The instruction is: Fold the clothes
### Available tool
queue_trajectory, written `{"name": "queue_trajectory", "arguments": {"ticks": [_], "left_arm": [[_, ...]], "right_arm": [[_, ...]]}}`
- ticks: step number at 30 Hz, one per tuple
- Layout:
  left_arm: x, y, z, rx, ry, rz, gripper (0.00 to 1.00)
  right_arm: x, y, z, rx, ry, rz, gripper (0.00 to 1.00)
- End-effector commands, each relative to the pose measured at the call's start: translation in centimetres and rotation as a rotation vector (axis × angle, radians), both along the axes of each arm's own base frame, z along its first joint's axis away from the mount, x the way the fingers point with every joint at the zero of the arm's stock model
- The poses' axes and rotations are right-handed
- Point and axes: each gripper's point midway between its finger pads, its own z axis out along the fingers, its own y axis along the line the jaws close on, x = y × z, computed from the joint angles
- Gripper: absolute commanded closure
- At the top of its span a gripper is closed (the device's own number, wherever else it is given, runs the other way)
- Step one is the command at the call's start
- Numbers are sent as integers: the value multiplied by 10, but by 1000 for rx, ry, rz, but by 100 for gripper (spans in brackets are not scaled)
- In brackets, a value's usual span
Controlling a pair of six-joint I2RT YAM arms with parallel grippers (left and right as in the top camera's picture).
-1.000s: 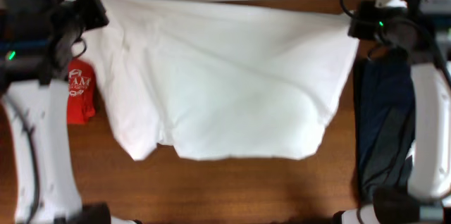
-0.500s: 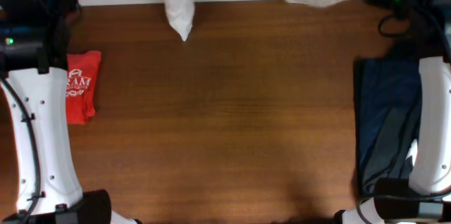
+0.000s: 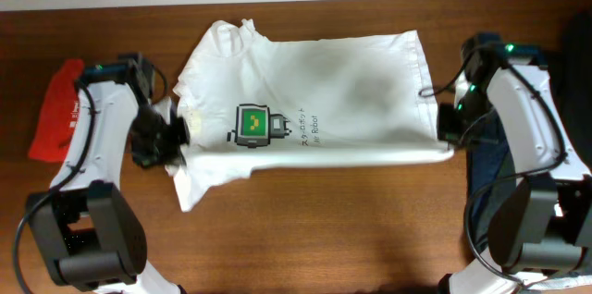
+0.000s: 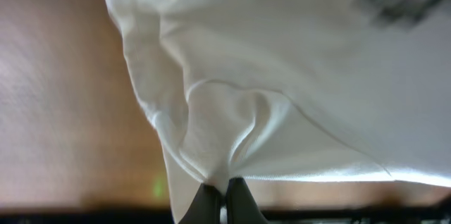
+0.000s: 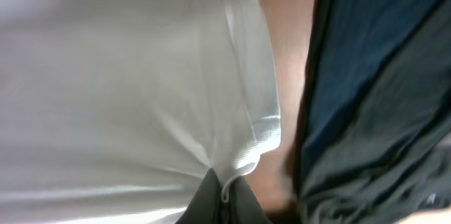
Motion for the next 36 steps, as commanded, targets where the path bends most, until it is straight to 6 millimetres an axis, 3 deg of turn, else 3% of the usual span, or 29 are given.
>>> {"name": "queue_trajectory", "arguments": {"ticks": [1, 5, 8, 16, 18, 22, 24, 29, 36], "left_arm": [[-38, 3, -24, -1, 118, -46, 100], [-59, 13, -24, 56, 197, -78, 100], [-61, 15, -14, 71, 175, -41, 100], [-82, 25, 8, 88, 36, 49, 100], [-66, 25, 8, 71, -61, 69, 100], [-7, 0, 7, -73, -304, 68, 95], [9, -3, 6, -71, -362, 52, 95], [37, 0, 4, -62, -450, 57, 94], [69, 4, -27, -63, -477, 59, 94]], "right_arm": [[-35, -12, -24, -74, 116, -77, 96], [-58, -9, -38, -73, 198, -96, 96], [-72, -8, -45, -70, 245, -96, 96], [-87, -6, -46, -81, 259, -140, 96], [-71, -3, -51, -61, 189, -149, 96], [-25, 6, -62, 19, -3, -169, 96], [-9, 8, -64, 35, -69, -171, 96], [33, 9, -60, 66, -231, -169, 96], [74, 9, -52, 91, -399, -160, 96]]}}
